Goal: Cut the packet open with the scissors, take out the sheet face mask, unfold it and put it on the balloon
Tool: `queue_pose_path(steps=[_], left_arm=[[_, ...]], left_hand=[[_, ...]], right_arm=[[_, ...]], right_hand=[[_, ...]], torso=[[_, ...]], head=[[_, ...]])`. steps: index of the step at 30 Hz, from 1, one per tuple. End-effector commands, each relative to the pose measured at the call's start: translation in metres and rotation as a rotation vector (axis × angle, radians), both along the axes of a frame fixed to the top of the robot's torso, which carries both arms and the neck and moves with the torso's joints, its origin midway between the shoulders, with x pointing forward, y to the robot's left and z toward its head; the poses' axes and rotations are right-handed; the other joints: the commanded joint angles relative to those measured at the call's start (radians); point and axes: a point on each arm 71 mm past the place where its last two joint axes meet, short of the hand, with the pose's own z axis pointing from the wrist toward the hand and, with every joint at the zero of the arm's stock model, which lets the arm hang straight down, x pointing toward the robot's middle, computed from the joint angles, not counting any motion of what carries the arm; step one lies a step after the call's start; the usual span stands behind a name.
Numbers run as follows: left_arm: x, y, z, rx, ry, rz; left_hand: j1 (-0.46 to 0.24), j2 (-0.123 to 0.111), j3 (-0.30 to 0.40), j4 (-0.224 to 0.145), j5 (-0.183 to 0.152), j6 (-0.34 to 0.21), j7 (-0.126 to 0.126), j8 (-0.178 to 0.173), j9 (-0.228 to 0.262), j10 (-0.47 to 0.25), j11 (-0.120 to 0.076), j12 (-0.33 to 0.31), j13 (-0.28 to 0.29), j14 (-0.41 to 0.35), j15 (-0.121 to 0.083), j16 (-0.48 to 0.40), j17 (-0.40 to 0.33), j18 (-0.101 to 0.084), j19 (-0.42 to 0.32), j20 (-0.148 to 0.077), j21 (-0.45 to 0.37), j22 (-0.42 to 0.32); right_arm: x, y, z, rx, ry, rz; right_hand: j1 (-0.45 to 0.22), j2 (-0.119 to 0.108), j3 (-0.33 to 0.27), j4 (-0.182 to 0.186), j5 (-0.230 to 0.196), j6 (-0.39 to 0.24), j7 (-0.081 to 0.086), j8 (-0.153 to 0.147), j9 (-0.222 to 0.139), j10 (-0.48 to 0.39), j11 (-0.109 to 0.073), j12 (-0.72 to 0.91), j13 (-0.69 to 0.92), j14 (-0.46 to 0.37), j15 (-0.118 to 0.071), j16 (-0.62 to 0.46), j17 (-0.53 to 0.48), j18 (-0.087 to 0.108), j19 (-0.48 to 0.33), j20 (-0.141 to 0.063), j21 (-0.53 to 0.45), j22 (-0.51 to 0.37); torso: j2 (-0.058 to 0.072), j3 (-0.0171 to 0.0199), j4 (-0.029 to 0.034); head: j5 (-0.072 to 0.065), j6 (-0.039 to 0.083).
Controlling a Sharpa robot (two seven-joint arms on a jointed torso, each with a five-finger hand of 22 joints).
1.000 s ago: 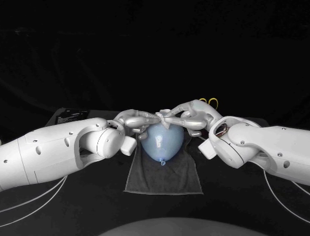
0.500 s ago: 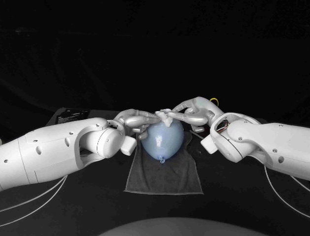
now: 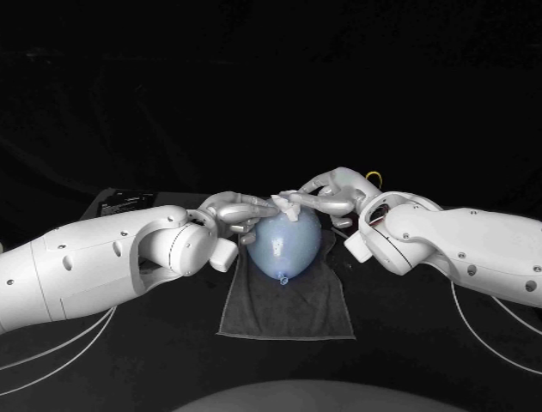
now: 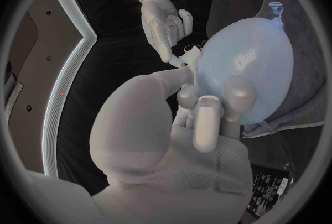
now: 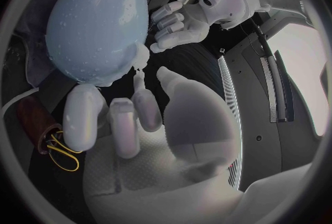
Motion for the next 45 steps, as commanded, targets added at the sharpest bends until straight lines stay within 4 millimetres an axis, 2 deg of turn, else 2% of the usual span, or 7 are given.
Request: queue_pose_path(steps=[1, 10, 16, 25, 45], left_arm=[[0.0, 0.0, 0.001, 0.014, 0.0, -0.004], [0.0, 0.0, 0.0, 0.017, 0.002, -0.01], [0.0, 0.0, 0.0, 0.018, 0.001, -0.013], [0.001, 0.0, 0.0, 0.026, -0.002, -0.011], [0.003, 0.005, -0.003, 0.06, 0.007, 0.0]], left_hand=[[-0.003, 0.006, 0.007, 0.001, -0.003, -0.004, 0.002, 0.004, 0.104, 0.011, -0.013, -0.005, -0.001, 0.058, -0.006, 0.0, 0.085, -0.011, 0.007, -0.001, 0.005, 0.0], [-0.004, 0.006, 0.008, 0.0, -0.003, -0.005, 0.002, 0.004, 0.104, 0.011, -0.013, -0.005, 0.0, 0.058, -0.006, 0.0, 0.086, -0.01, 0.007, -0.001, 0.005, -0.001], [-0.006, 0.007, 0.01, -0.001, -0.003, -0.006, 0.003, 0.004, 0.106, 0.011, -0.013, -0.005, 0.001, 0.058, -0.006, 0.0, 0.086, -0.011, 0.007, -0.001, 0.005, 0.0], [-0.008, 0.007, 0.011, -0.002, -0.003, -0.007, 0.003, 0.004, 0.106, 0.011, -0.013, -0.005, 0.002, 0.058, -0.006, 0.0, 0.086, -0.01, 0.007, -0.001, 0.005, 0.0], [-0.01, 0.008, 0.014, -0.004, -0.003, -0.008, 0.003, 0.005, 0.108, 0.011, -0.013, -0.004, 0.003, 0.058, -0.006, 0.0, 0.086, -0.01, 0.007, -0.002, 0.005, -0.001]], right_arm=[[0.003, 0.0, -0.001, -0.027, 0.006, -0.001], [0.012, 0.001, -0.004, -0.059, 0.035, -0.006], [0.014, 0.005, -0.006, -0.096, 0.054, 0.023], [0.01, 0.012, -0.007, -0.143, 0.071, 0.086], [0.001, 0.019, -0.004, -0.145, 0.052, 0.149]], right_hand=[[0.002, 0.012, 0.0, 0.006, 0.006, -0.005, 0.0, -0.005, -0.002, -0.005, 0.004, 0.003, 0.053, 0.098, 0.007, 0.005, 0.242, 0.01, -0.001, 0.007, 0.005, 0.178], [0.039, 0.039, 0.013, 0.006, -0.003, 0.001, 0.0, -0.007, -0.007, 0.002, 0.003, 0.014, 0.055, 0.099, 0.007, 0.007, 0.246, 0.008, 0.004, 0.008, 0.014, 0.181], [0.105, 0.049, 0.052, -0.038, -0.022, 0.024, -0.005, -0.007, -0.015, 0.008, -0.002, 0.023, 0.057, 0.101, 0.003, 0.009, 0.252, 0.007, 0.008, 0.005, 0.023, 0.183], [0.11, 0.02, 0.054, -0.059, -0.025, 0.054, -0.012, -0.008, -0.021, 0.015, -0.008, 0.032, 0.061, 0.102, -0.002, 0.01, 0.255, 0.006, 0.009, 0.001, 0.027, 0.185], [0.1, -0.01, 0.043, -0.067, -0.027, 0.073, -0.017, -0.013, -0.028, 0.015, -0.013, 0.032, 0.057, 0.102, -0.006, 0.01, 0.253, 0.007, 0.007, -0.004, 0.023, 0.184]], torso=[[0.0, 0.0, 0.0003], [0.0, 0.0004, -0.0013], [0.0, 0.0007, -0.0001], [0.0, -0.0001, -0.0003], [0.0, 0.0007, -0.0008]], head=[[-0.001, 0.001], [-0.001, 0.001], [-0.002, 0.002], [-0.003, 0.0], [-0.001, -0.005]])
